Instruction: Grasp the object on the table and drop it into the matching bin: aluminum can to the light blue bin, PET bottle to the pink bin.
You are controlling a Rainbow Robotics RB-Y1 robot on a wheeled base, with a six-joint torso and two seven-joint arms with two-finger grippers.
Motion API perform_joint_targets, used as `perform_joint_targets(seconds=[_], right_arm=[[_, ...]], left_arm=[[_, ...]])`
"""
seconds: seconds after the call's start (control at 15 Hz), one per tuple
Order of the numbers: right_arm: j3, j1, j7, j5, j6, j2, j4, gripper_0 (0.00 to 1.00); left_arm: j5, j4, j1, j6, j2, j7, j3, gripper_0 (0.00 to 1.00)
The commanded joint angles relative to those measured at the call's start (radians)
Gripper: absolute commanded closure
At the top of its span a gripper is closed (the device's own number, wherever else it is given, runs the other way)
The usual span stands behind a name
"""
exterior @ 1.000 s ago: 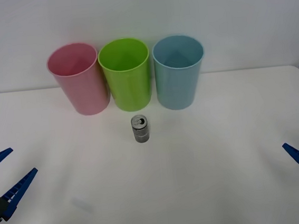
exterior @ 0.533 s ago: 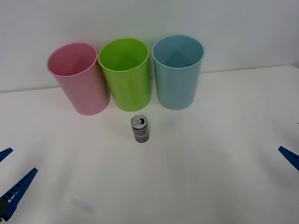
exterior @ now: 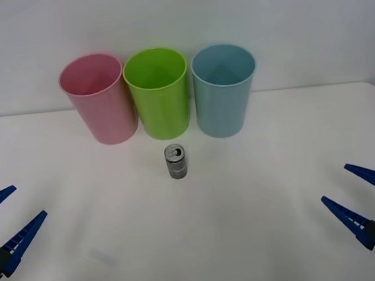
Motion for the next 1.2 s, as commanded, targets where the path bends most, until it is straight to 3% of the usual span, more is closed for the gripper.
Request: perform_joint_targets(seconds=[0.07,0.33,0.93,1.2], right_arm=[[0.063,-0.005,0.107,-0.006,0.073,0.000,0.007,0.00],[0.180,-0.027,0.222,-0.012,0.191,0.000,0.005,0.00],[0.415,-0.119,0.267,-0.012,0.428,0.006,0.007,0.00],[0.448,-0.185,0.278,0.051,0.453,0.068,0.060,0.00]], left_arm=[[0.000,0.000,0.000,0.000,0.000,0.000,0.000,0.00],[0.000,0.000,0.000,0.000,0.000,0.000,0.000,0.00],[0.000,0.000,0.000,0.000,0.000,0.000,0.000,0.00],[0.000,0.000,0.000,0.000,0.000,0.000,0.000,0.00]])
